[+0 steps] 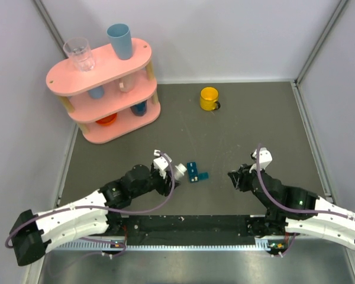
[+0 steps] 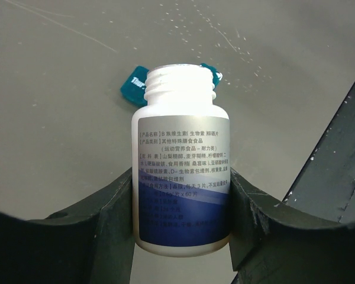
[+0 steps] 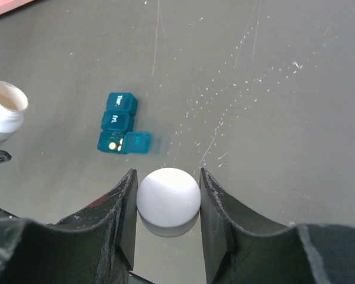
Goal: Sort the pills into containers
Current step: Pour the pill into the pill container.
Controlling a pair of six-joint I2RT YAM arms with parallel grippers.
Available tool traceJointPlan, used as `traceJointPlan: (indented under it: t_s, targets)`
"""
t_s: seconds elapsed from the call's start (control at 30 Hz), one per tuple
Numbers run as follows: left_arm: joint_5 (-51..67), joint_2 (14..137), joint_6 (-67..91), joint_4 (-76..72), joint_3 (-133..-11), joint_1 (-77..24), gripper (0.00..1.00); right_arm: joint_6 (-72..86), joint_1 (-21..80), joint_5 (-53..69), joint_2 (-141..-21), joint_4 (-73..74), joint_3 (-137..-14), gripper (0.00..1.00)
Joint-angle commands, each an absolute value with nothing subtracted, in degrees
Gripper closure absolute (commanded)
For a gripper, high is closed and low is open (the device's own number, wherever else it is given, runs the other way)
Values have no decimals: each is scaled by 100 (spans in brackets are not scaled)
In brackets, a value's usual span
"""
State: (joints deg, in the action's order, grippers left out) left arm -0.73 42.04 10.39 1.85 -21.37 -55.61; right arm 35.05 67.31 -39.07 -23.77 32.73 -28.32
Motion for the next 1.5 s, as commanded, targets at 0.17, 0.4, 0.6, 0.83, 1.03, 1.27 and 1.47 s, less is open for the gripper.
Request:
traceJointPlan:
  t_s: [0.17,0.4,0.6,0.83,1.03,1.27,1.47]
  targets:
    - [553,6018,914,-387,-2654,-5581,100,3639,6671,-3867,-2048,3226,-2611,100]
    - [536,6477,756,-334,-2970,-5581,100,3656,6671,-3858,-1969,3252,-2514,100]
    - [405,6829,695,174,-3330,-5581,100,3639,6671,-3867,-1942,3269,-2470,100]
    - [431,7110,659,756,-3700,-5581,100,3665,6671,-3867,-1934,3270,-2435,100]
    - [448,7242,729,1116,-3902,-5572,100,3674,6671,-3858,-1907,3270,-2426,100]
    - [431,7409,686,1502,-4227,-5572,100,3683,6671,-3841,-1863,3270,-2391,100]
    - [431,7479,589,1862,-4473,-5572,100,3700,6671,-3850,-1811,3278,-2373,100]
